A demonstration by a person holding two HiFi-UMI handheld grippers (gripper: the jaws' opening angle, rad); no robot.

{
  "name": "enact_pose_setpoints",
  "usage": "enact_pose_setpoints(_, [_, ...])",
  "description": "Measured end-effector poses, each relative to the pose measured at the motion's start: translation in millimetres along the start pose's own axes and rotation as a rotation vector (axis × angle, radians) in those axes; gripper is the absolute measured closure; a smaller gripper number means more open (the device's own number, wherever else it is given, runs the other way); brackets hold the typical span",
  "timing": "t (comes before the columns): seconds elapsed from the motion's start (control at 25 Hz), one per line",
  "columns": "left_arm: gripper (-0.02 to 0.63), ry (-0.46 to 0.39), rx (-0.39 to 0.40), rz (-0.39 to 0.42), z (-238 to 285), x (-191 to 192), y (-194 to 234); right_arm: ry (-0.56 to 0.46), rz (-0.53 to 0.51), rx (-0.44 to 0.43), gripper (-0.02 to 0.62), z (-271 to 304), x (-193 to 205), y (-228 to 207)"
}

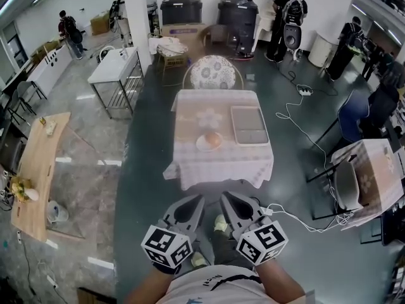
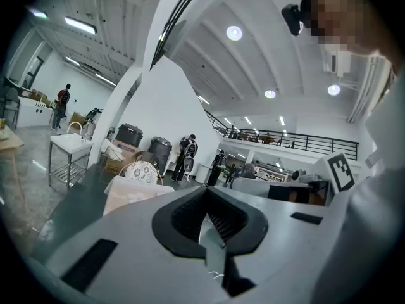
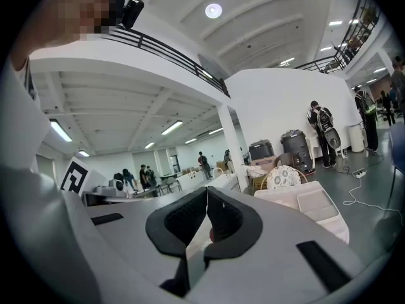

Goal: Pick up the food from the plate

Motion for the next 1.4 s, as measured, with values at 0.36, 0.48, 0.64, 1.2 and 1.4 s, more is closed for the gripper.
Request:
enact_pose_setpoints(0.36, [0.600, 0.011, -0.069, 0.028, 76.8, -8.7, 50.9, 0.007, 0.030, -0.050, 0.580, 80.7, 0.2, -68.0])
enact_pose_setpoints(0.48, [0.600, 0.010, -0.080, 0.043, 110.5, -10.8, 60.6, 0.010, 0.040, -0.050, 0.580, 104.0, -2.3, -100.9])
enact_pose_setpoints(0.64, [0.600, 0.022, -0.116, 0.060, 150.5, -7.9, 76.4, 0.027, 0.041, -0.077, 0.580, 133.1, -0.9, -139.0])
enact_pose_setpoints(1.2, [0.600, 0.052, -0.159, 0.055, 227.3, -5.4, 122.9, 0.077, 0.058, -0.075, 0.580, 197.9, 14.4, -211.5])
enact_pose_setpoints(1.4, [0.600, 0.049, -0.104, 0.052, 252.1, 0.3, 143.5, 0.099, 0.029, -0.018, 0.580, 212.9, 25.8, -229.1])
Point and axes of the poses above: the fingertips, and each gripper's own axes: z forward along the fingers, y to its left, x out of its underside, the point moved 7 cm from there along -z, backward along the fingers, and after that the axes turned 15 degrees about -y, right-handed, at the moved point
